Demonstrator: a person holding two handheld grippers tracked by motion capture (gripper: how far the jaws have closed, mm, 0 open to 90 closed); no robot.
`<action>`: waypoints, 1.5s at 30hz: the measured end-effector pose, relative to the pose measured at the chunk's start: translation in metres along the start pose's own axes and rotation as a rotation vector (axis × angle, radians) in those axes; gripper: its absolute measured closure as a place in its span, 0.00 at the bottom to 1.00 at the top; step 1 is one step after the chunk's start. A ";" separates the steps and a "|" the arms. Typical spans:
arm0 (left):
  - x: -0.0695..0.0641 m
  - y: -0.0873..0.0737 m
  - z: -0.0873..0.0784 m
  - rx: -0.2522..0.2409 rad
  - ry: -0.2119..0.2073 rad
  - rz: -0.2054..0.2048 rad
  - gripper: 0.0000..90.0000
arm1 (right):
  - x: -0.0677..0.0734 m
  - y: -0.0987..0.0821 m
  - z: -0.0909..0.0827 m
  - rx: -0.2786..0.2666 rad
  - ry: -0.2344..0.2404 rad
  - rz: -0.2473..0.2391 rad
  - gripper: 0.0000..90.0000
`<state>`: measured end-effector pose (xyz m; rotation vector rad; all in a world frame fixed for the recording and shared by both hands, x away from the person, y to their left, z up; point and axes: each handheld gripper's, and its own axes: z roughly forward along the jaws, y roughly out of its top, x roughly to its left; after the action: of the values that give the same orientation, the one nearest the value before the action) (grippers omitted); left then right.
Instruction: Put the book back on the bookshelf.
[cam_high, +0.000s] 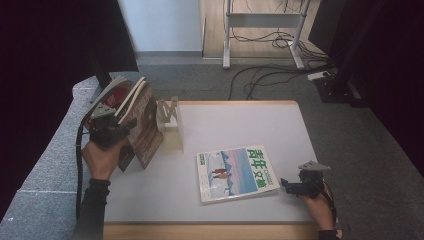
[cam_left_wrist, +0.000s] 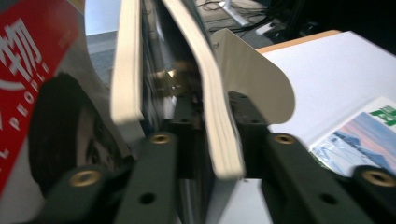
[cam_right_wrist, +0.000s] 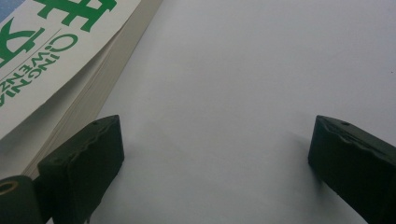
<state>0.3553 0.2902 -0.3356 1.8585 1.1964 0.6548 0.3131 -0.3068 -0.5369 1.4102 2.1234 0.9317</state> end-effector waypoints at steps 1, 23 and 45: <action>-0.001 -0.003 -0.001 -0.001 0.001 0.006 0.76 | 0.000 0.000 0.000 0.000 0.000 0.000 0.03; 0.000 -0.085 0.018 0.012 -0.028 -0.067 0.82 | 0.000 0.000 0.000 0.001 0.000 0.001 0.03; 0.001 -0.091 0.033 0.035 0.016 -0.072 0.93 | 0.000 0.000 0.000 0.000 0.000 0.001 0.03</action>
<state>0.3371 0.2993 -0.4302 1.8331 1.2867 0.6137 0.3129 -0.3067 -0.5368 1.4120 2.1232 0.9318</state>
